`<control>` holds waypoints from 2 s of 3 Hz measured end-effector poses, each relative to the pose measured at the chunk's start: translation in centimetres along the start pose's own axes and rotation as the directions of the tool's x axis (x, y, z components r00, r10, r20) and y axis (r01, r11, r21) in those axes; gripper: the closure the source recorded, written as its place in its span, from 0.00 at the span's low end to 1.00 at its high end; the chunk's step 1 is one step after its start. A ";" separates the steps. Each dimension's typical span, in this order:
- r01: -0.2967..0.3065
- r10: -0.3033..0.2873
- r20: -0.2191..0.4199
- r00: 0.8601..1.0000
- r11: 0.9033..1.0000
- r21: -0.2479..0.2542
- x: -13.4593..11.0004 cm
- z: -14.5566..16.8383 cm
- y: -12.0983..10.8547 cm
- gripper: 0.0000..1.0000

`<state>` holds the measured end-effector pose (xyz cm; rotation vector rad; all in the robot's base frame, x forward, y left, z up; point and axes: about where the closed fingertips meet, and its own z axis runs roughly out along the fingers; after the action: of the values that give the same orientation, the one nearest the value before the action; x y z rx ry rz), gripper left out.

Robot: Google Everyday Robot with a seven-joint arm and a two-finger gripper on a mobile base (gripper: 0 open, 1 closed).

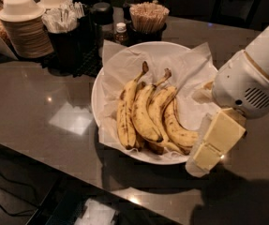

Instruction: Pick banana from white bowl

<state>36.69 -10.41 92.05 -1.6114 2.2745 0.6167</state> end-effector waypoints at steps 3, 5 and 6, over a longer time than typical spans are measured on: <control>-0.077 0.078 -0.025 0.997 0.997 0.015 0.4 1.6 0.3 0.19; -0.086 0.087 -0.026 0.996 0.995 0.049 0.1 1.6 -0.1 0.65; -0.112 0.116 -0.037 0.993 0.989 0.100 0.0 1.8 -1.1 0.84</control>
Offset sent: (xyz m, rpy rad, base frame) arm -0.0034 0.0049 -0.0113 -0.0248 0.0244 -0.0517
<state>37.73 -9.86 90.23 -1.4712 2.4019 0.4932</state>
